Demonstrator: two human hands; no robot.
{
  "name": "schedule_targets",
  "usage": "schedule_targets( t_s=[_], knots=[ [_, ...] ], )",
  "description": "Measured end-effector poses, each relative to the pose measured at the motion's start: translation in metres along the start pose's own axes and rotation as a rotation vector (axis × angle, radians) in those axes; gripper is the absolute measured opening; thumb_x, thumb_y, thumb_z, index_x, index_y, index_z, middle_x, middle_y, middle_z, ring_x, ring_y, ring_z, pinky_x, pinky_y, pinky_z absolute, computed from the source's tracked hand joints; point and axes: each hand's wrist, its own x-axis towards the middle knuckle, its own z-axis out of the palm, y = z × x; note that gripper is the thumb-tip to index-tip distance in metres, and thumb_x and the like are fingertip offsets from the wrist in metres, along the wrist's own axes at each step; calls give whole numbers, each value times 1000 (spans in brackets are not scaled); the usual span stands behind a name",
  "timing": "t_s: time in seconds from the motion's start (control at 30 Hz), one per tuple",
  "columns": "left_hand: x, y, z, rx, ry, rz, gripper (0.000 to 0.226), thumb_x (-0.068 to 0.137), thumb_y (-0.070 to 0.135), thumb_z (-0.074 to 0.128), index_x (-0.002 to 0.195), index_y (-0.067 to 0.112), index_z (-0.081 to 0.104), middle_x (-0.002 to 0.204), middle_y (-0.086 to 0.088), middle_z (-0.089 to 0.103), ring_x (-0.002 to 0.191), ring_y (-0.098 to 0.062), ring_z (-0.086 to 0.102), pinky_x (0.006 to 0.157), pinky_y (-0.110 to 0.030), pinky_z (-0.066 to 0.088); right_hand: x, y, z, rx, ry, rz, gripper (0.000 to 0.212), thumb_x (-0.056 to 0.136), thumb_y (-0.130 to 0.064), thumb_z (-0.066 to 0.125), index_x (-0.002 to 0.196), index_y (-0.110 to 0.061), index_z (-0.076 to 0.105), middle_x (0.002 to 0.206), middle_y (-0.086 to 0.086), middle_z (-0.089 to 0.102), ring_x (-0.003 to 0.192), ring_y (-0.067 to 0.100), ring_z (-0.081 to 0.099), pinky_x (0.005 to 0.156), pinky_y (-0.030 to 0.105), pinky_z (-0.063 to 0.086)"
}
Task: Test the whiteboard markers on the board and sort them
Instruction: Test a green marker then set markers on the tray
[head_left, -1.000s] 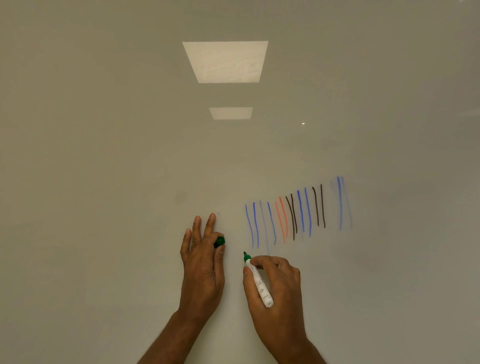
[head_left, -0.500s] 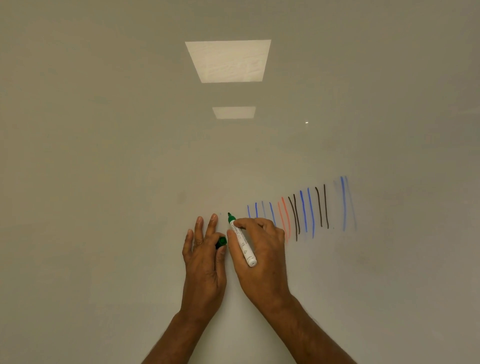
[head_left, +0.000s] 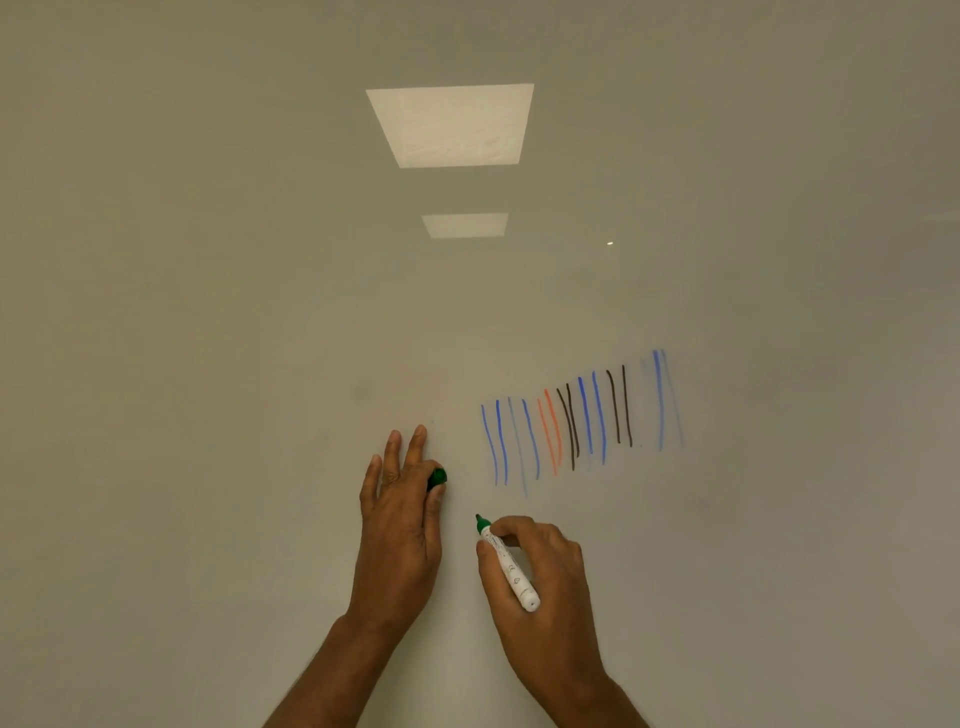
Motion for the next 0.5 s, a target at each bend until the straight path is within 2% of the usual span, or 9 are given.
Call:
schedule_targets(
  t_s=[0.03, 0.1, 0.13, 0.17, 0.2, 0.23, 0.3, 0.4, 0.5],
  knots=[
    [-3, 1, -1, 14, -2, 0, 31, 108, 31, 34, 121, 18, 60, 165, 3, 28, 157, -16, 12, 127, -30, 3, -3, 2, -1, 42, 8, 25, 34, 75, -91, 31, 107, -82, 37, 94, -57, 48, 80, 14, 57, 78, 35, 49],
    [-10, 3, 0, 51, 5, 19, 28, 107, 31, 36, 122, 21, 58, 166, 2, 26, 157, -18, 12, 128, -33, 4, -10, 0, -6, 127, -31, 134, 41, 72, -92, 37, 109, -77, 45, 98, -51, 55, 80, 5, 62, 82, 38, 55],
    [-14, 6, -1, 50, 19, 28, 26, 107, 30, 38, 123, 22, 57, 167, 4, 23, 157, -18, 12, 128, -33, 4, -14, -5, -10, 182, -50, 207, 48, 70, -90, 45, 109, -65, 59, 95, -38, 65, 87, 1, 64, 89, 47, 55],
    [-20, 10, -3, 20, 37, 24, 25, 106, 28, 40, 126, 25, 55, 167, 10, 20, 157, -16, 12, 128, -33, 5, -17, -8, -14, 231, -58, 262, 56, 72, -82, 56, 112, -44, 68, 96, -21, 71, 92, 2, 63, 91, 50, 56],
    [-25, 16, -6, -35, 54, -5, 26, 106, 26, 43, 130, 29, 53, 167, 18, 18, 157, -13, 13, 127, -31, 7, -19, -14, -18, 270, -66, 286, 57, 75, -67, 68, 112, -24, 70, 97, -7, 73, 93, 4, 65, 89, 47, 57],
    [-32, 25, -11, -105, 72, -63, 30, 108, 25, 44, 135, 34, 50, 165, 25, 19, 156, -10, 15, 127, -29, 11, -21, -21, -23, 314, -73, 293, 47, 79, -49, 76, 110, -14, 70, 97, -1, 74, 90, 7, 67, 84, 38, 59],
    [-41, 50, -26, -273, 97, -243, 33, 109, 32, 45, 139, 42, 49, 157, 28, 35, 150, -7, 28, 123, -32, 27, -23, -35, -31, 440, -66, 335, 28, 81, -29, 74, 104, -14, 70, 95, -2, 75, 89, 10, 70, 78, 26, 59],
    [-46, 79, -46, -581, 96, -493, 28, 103, 32, 48, 128, 31, 60, 129, 22, 66, 128, -4, 56, 110, -32, 47, -29, -48, -36, 564, -117, 448, 28, 85, -36, 63, 104, -16, 69, 96, -3, 77, 92, 17, 72, 74, 28, 58],
    [-44, 90, -61, -824, 57, -697, 26, 104, 33, 45, 125, 25, 58, 115, 9, 76, 115, -8, 67, 107, -36, 47, -35, -57, -35, 629, -180, 519, 34, 93, -43, 55, 108, -16, 69, 99, 1, 77, 96, 21, 71, 74, 32, 57]
  ],
)
